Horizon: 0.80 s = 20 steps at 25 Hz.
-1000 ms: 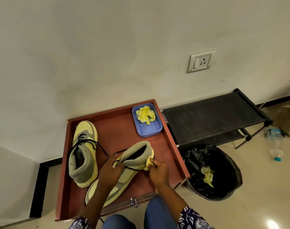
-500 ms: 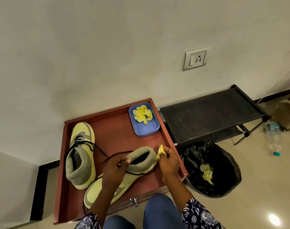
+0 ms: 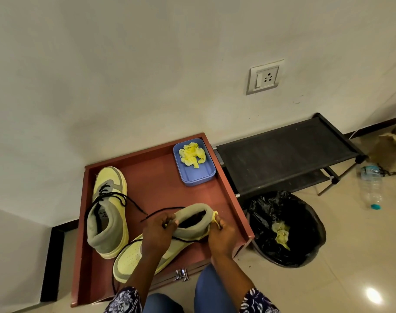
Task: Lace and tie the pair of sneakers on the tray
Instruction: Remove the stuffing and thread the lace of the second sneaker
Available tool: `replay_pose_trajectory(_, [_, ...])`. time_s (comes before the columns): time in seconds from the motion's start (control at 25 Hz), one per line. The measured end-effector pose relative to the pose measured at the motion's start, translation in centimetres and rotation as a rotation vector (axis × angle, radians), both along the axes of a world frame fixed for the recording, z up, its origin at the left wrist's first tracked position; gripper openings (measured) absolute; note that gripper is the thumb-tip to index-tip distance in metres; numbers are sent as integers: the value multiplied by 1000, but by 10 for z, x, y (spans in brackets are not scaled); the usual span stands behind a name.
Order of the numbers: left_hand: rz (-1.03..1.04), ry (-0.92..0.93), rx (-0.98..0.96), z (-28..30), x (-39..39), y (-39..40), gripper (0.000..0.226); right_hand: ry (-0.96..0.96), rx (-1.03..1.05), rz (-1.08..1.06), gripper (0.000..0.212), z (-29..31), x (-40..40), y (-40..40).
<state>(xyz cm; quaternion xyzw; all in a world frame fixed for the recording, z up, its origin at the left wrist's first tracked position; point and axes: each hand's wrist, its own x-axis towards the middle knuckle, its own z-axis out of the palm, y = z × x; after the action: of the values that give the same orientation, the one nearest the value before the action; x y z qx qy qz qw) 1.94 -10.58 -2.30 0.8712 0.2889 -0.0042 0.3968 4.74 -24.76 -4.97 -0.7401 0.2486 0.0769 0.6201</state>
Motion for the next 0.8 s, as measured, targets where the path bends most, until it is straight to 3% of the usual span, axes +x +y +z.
replay_pose_trajectory(0.16, [-23, 12, -27, 0, 0, 0, 16, 113, -16, -6, 19, -1, 10, -10])
replay_pose_trajectory(0.56, [-28, -13, -47, -3, -1, -1, 16, 82, 144, -45, 25, 2, 6, -1])
replay_pose_trajectory(0.64, [-44, -17, -35, -3, -1, -2, 18, 66, 95, -23, 23, 0, 7, -3])
replay_pose_trajectory(0.8, [-63, -19, -4, -5, -2, -3, 19, 50, -213, 154, 20, -4, 13, -6])
